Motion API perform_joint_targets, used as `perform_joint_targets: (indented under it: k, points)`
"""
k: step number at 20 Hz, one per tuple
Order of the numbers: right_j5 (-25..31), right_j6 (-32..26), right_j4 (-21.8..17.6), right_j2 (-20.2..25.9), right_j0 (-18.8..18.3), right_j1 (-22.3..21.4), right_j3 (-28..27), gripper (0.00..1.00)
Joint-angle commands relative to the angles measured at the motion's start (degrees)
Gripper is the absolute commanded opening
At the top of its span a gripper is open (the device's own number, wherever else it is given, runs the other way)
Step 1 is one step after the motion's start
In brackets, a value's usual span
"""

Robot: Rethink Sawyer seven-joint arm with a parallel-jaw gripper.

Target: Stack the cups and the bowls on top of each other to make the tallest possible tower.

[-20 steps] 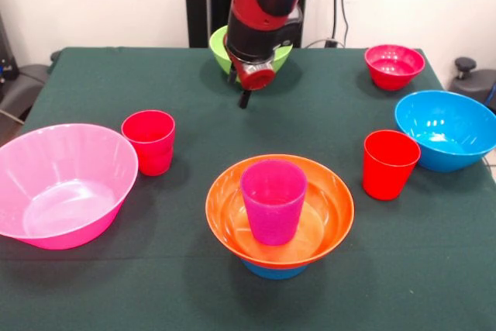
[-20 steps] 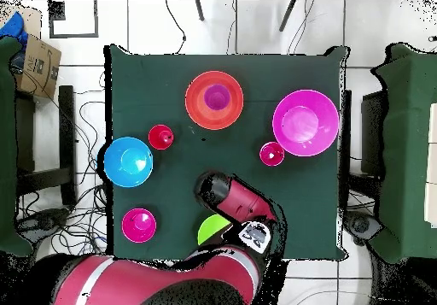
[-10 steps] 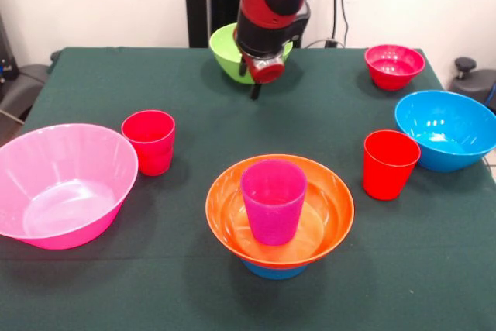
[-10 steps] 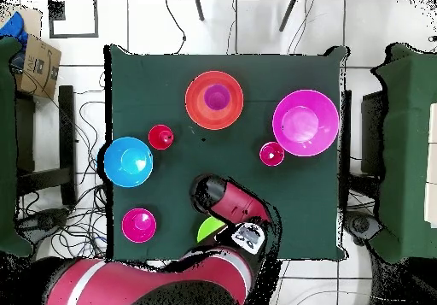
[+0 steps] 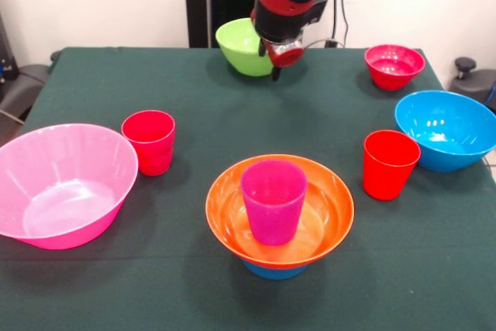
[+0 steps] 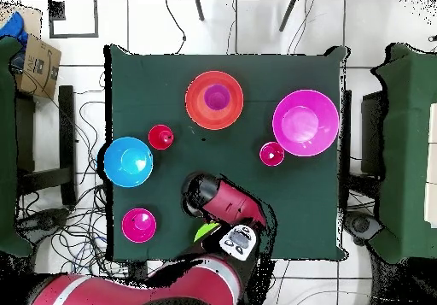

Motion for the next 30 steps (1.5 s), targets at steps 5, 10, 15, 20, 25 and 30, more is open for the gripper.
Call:
perform_joint_targets:
  k: [5, 10, 15, 20, 25, 30]
  points:
    - [5.4, 14.0, 1.5, 0.9, 2.6, -0.9, -1.2, 1.00]
    - [6.6, 13.5, 1.3, 0.1, 2.8, -0.8, -2.0, 1.00]
    - [3.0, 11.9, 2.3, 2.0, 1.3, 1.0, -1.2, 1.00]
    - [-0.3, 10.0, 3.1, 4.1, -0.8, 2.2, -0.7, 1.00]
    - [-2.1, 8.9, 3.2, 5.2, -2.0, 2.4, -0.3, 1.00]
    - [-4.3, 8.0, 3.2, 6.4, -3.1, 2.9, -0.1, 1.00]
